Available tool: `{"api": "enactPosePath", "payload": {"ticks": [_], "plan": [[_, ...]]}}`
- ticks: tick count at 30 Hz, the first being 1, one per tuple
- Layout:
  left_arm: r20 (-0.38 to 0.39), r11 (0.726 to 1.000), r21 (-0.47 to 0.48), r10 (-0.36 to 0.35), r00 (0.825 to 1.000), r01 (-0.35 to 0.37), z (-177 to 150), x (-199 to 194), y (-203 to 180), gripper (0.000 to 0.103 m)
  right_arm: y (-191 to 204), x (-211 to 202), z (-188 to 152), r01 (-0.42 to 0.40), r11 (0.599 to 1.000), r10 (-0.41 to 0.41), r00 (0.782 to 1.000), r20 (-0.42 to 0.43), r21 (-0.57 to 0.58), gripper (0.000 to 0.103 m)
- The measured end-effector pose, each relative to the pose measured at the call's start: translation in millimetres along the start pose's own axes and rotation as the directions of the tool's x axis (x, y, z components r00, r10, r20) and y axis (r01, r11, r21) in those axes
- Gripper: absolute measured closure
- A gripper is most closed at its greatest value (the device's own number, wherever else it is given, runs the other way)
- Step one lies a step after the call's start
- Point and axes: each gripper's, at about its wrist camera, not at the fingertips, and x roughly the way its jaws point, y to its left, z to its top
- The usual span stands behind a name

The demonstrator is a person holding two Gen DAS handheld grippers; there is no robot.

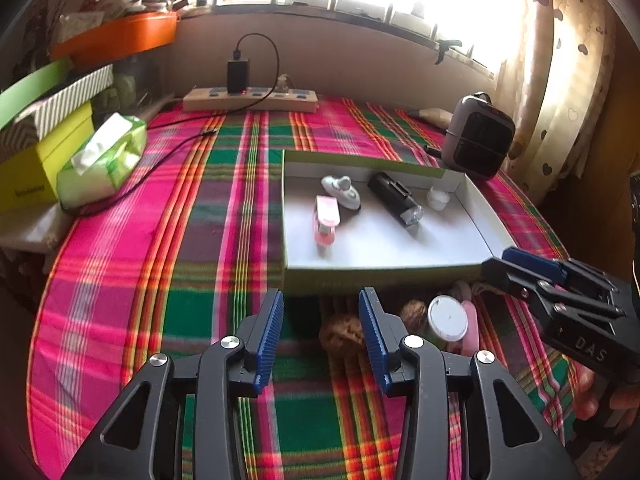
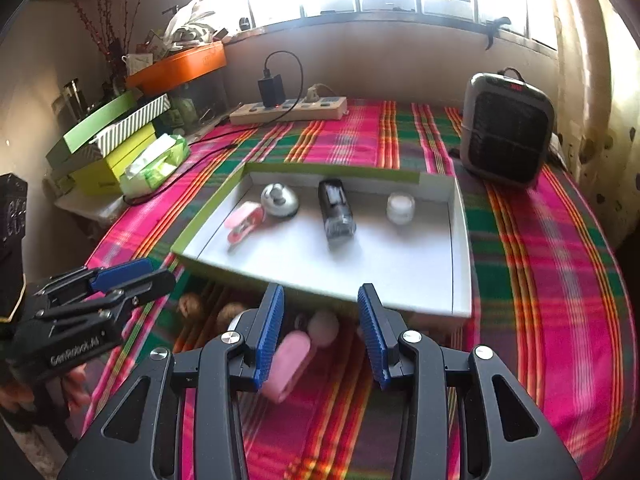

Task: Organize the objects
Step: 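Withdraw both grippers from the lid toward the remaining items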

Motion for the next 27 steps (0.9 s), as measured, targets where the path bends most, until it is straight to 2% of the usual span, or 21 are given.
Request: {"api": "enactPosePath", "payload": {"ticks": [2, 5, 11, 17, 23, 27], "plan": [[-0.008, 1.000, -0.001, -0.006, 1.000, 0.006, -4, 0, 1, 0.065, 3, -3, -8, 0.000, 1.000, 0.000, 1.000, -0.003, -0.009, 0.062], [-0.007, 1.000, 0.001, -0.015, 1.000, 0.015, -8, -1, 1, 0.065, 5, -11, -20, -0.005, 1.000, 0.005, 1.000, 0.007, -0.009, 0.056], [-0.016, 0.999, 0.014, -0.029, 0.999, 0.029, -15, -1, -1, 0.065, 16, -13, -37, -0.037, 0.999, 0.036, 0.999, -0.015, -0.037, 0.056], [-0.039, 0.999, 0.025, -0.036, 0.999, 0.037, -20, 4, -1, 0.063, 20, 0, -45, -0.032, 0.999, 0.030, 0.998, -0.058, -0.033, 0.056], [-0.063, 0.999, 0.038, -0.031, 0.998, 0.034, -18, 12, -2, 0.063, 22, 10, -47, 0.029, 0.998, -0.033, 0.996, -0.081, -0.053, 0.056], [-0.077, 0.998, 0.046, -0.039, 0.996, 0.043, -16, 17, -2, 0.063, 15, 8, -47, 0.045, 0.998, -0.048, 0.995, -0.086, -0.035, 0.056]]}}
